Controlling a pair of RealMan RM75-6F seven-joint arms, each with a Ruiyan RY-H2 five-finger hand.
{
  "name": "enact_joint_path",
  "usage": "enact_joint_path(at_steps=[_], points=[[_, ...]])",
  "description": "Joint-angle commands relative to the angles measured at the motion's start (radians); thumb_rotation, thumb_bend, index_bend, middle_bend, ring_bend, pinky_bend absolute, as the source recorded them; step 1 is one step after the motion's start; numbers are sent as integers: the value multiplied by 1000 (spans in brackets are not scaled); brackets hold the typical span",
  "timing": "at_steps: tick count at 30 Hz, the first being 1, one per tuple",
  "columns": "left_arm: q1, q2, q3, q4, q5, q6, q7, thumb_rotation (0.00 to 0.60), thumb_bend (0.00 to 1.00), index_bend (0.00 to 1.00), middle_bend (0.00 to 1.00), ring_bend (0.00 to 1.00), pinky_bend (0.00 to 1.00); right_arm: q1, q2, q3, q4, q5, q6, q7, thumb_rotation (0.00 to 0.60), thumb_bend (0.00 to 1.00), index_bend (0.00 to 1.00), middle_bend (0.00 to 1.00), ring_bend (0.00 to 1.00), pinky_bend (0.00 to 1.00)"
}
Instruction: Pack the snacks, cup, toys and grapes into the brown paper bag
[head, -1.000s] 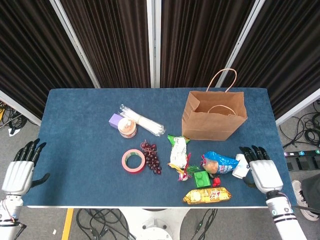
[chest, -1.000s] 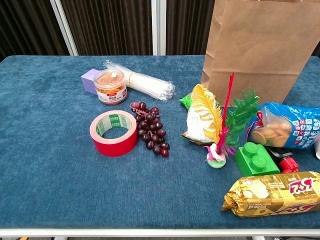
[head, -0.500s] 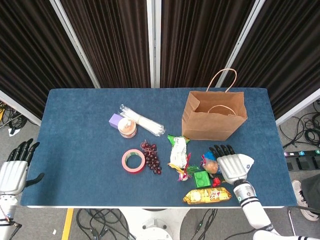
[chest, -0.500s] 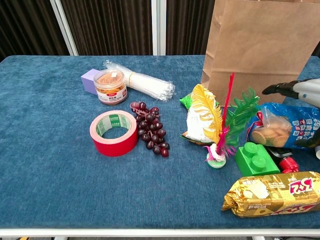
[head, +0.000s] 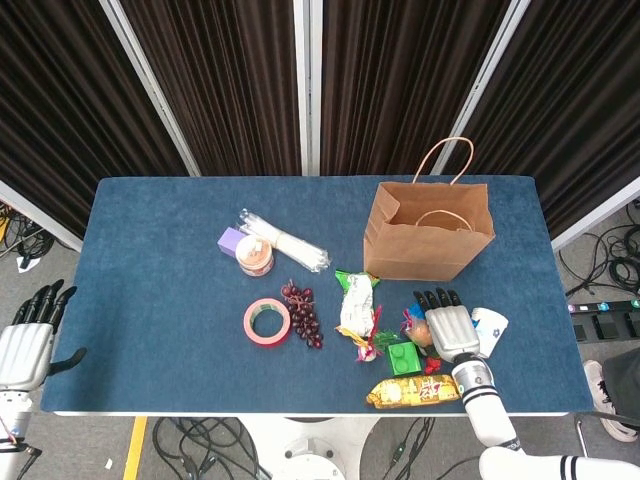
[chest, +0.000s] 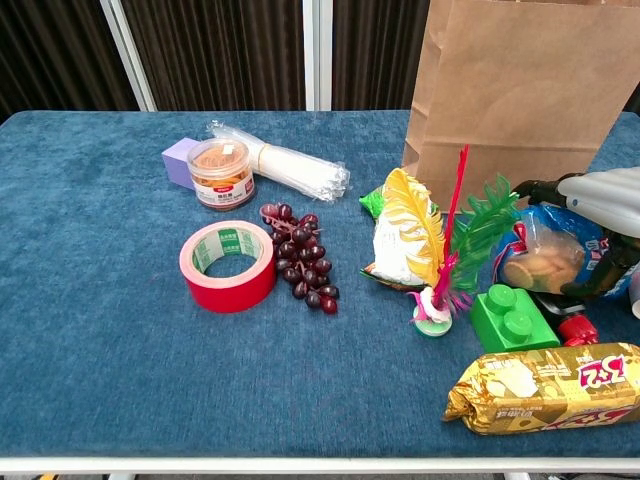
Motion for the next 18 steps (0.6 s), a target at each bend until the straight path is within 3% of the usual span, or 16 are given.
enact_joint_path(at_steps=[1, 6, 14, 18], points=[[0, -2, 1, 4, 0, -3, 0, 600, 232, 138, 133, 28, 167, 10, -3, -2, 8, 20, -1, -2, 600, 152, 86, 167, 59, 226], [1, -4, 3, 9, 1, -4, 1, 600, 233, 138, 133, 27, 167, 21, -12, -13, 36, 22, -9, 14, 600, 170, 204, 238, 148, 343], [0, -2, 2, 7, 1, -5, -4, 600, 233, 137, 133, 27, 167, 23, -14, -34, 58, -21, 15, 34, 600, 252, 554, 486, 498, 688], [0, -4, 3, 6, 2, -6, -3, 600, 233, 138, 133, 27, 167, 19, -3, -37, 59, -68, 36, 56, 600, 287, 634, 542, 560, 738]])
